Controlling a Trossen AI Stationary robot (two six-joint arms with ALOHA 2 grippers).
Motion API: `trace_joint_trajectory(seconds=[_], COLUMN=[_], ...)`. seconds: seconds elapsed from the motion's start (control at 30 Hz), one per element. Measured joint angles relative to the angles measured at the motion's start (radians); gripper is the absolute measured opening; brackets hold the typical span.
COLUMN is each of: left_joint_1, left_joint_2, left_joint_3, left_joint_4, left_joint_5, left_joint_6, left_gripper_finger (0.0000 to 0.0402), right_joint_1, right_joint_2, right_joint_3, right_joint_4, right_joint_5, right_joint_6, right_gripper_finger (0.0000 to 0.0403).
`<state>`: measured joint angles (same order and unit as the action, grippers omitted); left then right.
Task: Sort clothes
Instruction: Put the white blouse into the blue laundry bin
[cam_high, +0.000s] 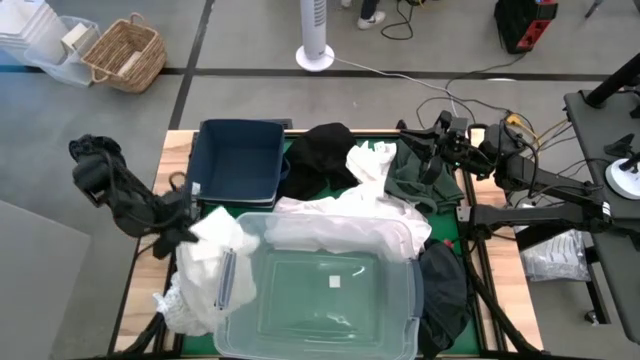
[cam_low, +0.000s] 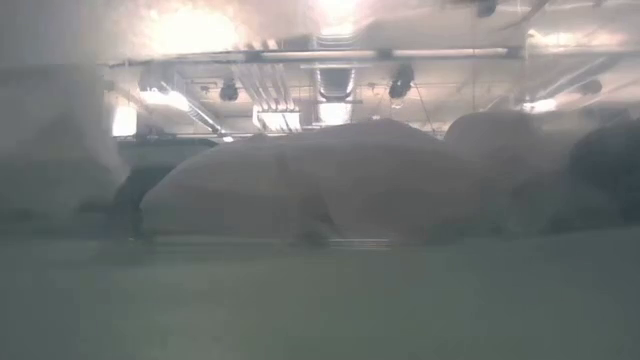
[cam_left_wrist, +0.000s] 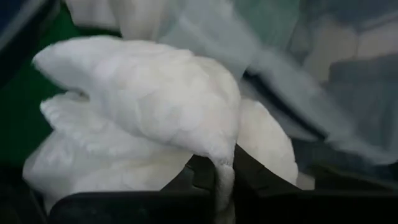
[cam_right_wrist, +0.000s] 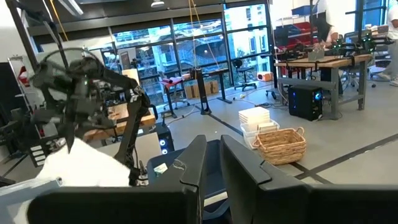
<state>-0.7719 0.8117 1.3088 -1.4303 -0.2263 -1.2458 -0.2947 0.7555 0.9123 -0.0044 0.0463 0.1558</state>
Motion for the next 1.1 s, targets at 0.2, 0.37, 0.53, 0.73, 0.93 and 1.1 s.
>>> trace_joint_trajectory(seconds=[0.2,0.37,0.53,0.73,0.93,1.1], left_joint_1=[0.0,0.0,0.0,0.001,0.001,0.001], left_joint_2=[0.023,0.038,0.055,0.092,0.151,0.216], left_joint_3=[0.152,0.258,0.365,0.5,0.641,0.76], left_joint_4=[-0.075,-0.121,-0.125,-0.126,-0.124,-0.122], left_joint_5=[-0.133,-0.206,-0.312,-0.438,-0.533,-0.595], left_joint_6=[0.049,0.088,0.156,0.265,0.382,0.479], left_gripper_finger=[0.0,0.0,0.0,0.0,0.0,0.0], right_joint_1=[0.0,0.0,0.0,0.0,0.0,0.0], right_joint_2=[0.0,0.0,0.0,0.0,0.0,0.0], right_joint_3=[0.0,0.0,0.0,0.0,0.0,0.0], right_joint_4=[-0.001,-0.014,-0.023,-0.023,-0.023,-0.023], right_joint_5=[0.0,0.0,0.0,0.002,0.007,0.007], right_joint_6=[-0.002,-0.001,-0.001,-0.004,-0.014,-0.013], right_gripper_finger=[0.0038,0.0038,0.0038,0.0038,0.0038,0.0038])
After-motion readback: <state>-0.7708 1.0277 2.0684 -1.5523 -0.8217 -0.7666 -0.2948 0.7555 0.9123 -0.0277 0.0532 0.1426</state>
